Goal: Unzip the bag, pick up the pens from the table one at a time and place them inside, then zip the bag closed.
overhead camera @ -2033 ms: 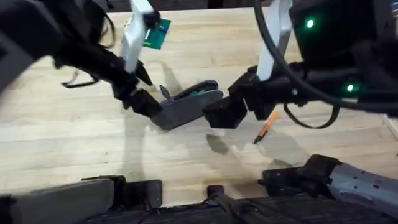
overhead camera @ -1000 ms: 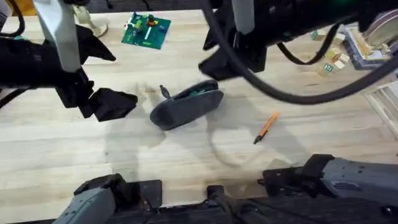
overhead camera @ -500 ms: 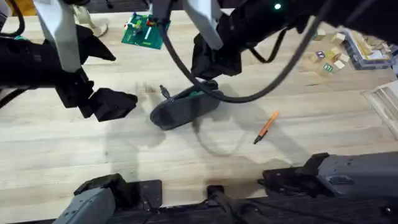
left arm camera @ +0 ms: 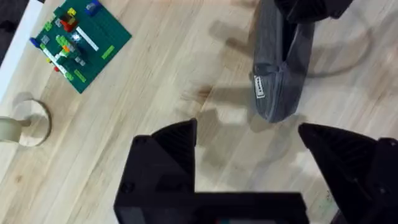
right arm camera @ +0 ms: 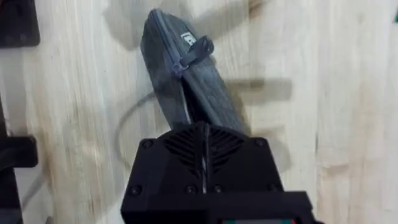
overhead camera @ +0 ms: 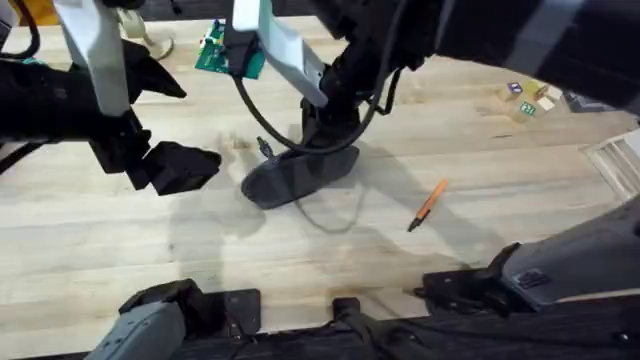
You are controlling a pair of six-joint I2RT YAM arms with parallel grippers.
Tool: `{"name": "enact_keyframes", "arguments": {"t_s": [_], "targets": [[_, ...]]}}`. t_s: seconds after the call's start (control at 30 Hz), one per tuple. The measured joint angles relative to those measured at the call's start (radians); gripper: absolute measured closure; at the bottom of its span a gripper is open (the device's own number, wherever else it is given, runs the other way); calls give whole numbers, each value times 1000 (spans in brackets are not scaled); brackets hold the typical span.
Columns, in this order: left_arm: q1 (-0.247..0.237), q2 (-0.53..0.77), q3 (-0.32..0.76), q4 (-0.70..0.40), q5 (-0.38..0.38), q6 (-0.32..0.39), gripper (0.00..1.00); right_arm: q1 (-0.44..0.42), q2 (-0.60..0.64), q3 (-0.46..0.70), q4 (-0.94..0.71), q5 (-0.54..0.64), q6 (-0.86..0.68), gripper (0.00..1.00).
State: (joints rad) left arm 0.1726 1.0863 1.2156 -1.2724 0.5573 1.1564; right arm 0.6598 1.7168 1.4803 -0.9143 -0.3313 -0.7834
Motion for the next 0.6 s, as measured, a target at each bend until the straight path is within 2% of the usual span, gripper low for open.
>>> {"name": "enact_keyframes", "arguments": {"t_s": [0.43,0.6], "targets": [[0,0,0,0,0,0,8,0,20,0,0,-7,-11,968],[0,0,0,0,0,0,8,0,65,0,9,-7,-12,968]]}}
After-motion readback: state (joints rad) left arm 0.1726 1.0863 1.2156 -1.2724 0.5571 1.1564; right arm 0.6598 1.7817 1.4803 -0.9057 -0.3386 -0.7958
